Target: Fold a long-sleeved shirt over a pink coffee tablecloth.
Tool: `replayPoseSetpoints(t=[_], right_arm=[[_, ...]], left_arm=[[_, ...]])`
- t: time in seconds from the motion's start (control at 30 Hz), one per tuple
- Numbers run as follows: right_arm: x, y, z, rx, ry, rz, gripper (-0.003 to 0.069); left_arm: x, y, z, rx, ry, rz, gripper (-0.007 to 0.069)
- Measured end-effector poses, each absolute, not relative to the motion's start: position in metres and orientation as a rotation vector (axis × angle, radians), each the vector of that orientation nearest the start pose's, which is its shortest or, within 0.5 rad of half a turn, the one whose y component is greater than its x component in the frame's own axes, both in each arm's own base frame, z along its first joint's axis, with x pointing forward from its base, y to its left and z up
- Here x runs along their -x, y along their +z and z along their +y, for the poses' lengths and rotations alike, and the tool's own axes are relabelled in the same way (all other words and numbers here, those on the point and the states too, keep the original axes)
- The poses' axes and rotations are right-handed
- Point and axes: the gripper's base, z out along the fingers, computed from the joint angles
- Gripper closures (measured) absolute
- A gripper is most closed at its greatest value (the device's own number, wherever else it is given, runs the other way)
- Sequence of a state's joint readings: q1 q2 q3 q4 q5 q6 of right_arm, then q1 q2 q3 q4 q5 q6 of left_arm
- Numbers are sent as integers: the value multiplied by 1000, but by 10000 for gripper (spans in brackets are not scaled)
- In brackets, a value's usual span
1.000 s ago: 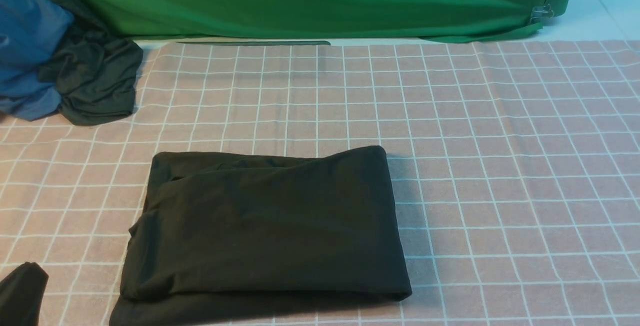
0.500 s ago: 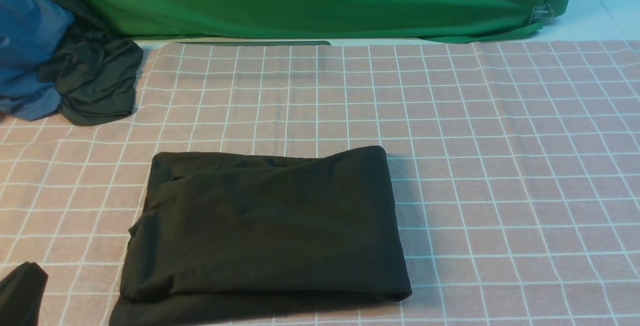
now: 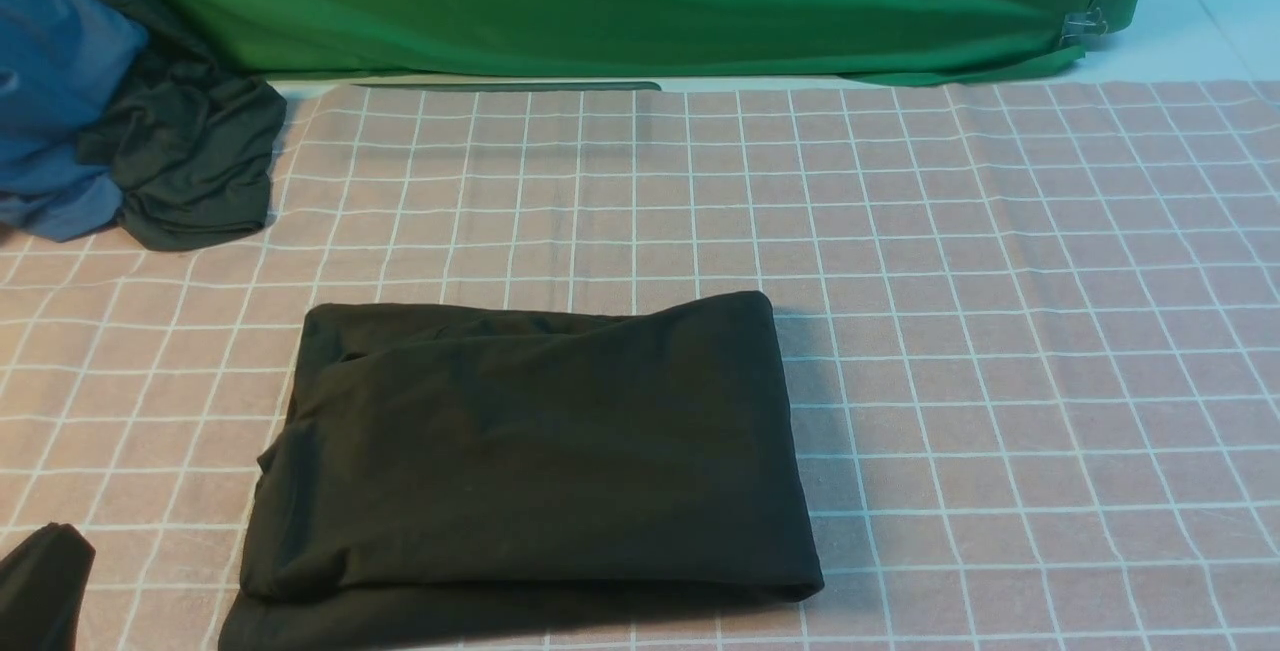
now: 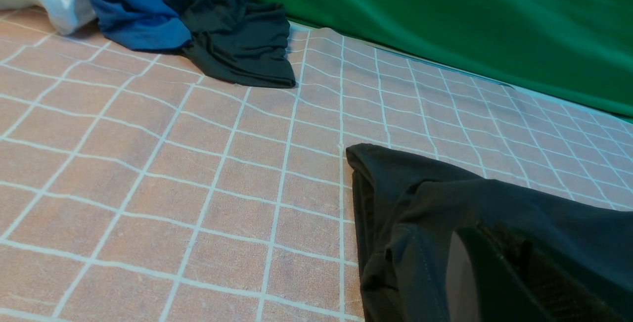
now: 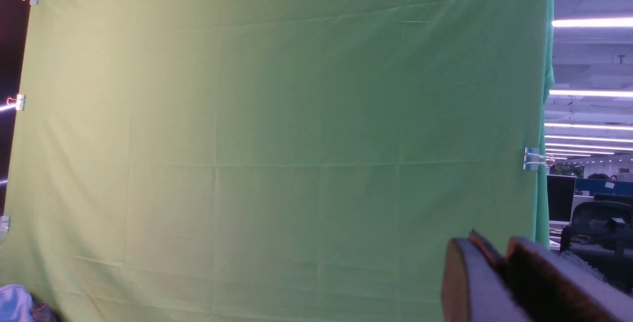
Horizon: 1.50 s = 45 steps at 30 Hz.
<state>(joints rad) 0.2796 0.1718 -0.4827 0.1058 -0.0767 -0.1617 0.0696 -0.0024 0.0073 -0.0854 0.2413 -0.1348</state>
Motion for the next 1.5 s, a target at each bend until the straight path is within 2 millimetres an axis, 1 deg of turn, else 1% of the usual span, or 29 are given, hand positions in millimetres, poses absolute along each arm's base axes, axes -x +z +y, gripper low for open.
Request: replayPoseSetpoints(t=[0.23, 0.53, 0.67, 0.7, 0.73, 0.83, 0.87, 0.9, 0.93, 0.97, 1.0, 1.07, 1.1, 1.13, 1.23, 1.27, 1.4, 1.5], right_arm=[[-31, 368, 8, 200, 156, 1079, 511], [-31, 368, 8, 207, 149, 1085, 494], [-38, 353, 11, 263, 99, 1161, 486], [-42, 342, 12, 293, 71, 1202, 483], [-45, 336, 13, 304, 62, 1221, 482], [-54, 308, 16, 332, 56, 1316, 478], [-58, 294, 17, 337, 63, 1362, 476], [-59, 290, 17, 335, 69, 1376, 475], [-62, 276, 18, 338, 74, 1421, 474], [-62, 273, 18, 337, 75, 1428, 474], [-64, 263, 18, 339, 70, 1461, 473], [-68, 233, 15, 311, 38, 1557, 468], [-69, 223, 14, 301, 29, 1588, 466], [-69, 207, 12, 277, -1, 1643, 461], [-68, 191, 5, 216, -63, 1757, 456], [-67, 188, 4, 194, -80, 1773, 454], [-58, 189, -2, 113, -146, 1745, 442], [-56, 189, -3, 99, -160, 1728, 442]], left_arm=[[-55, 189, 2, 233, -127, 1715, 610], [-55, 189, 2, 233, -127, 1715, 610], [-55, 189, 2, 233, -127, 1715, 610], [-55, 189, 2, 233, -127, 1715, 610], [-55, 189, 2, 233, -127, 1715, 610], [-55, 189, 2, 233, -127, 1715, 610], [-55, 189, 2, 233, -127, 1715, 610], [-55, 189, 2, 233, -127, 1715, 610], [-55, 189, 2, 233, -127, 1715, 610], [-55, 189, 2, 233, -127, 1715, 610], [-55, 189, 2, 233, -127, 1715, 610], [-55, 189, 2, 233, -127, 1715, 610], [-55, 189, 2, 233, -127, 1714, 610], [-55, 189, 2, 233, -127, 1712, 610], [-55, 189, 2, 232, -127, 1712, 610], [-55, 189, 2, 232, -127, 1712, 610], [-55, 189, 2, 232, -126, 1712, 610], [-56, 190, 2, 230, -125, 1710, 610]])
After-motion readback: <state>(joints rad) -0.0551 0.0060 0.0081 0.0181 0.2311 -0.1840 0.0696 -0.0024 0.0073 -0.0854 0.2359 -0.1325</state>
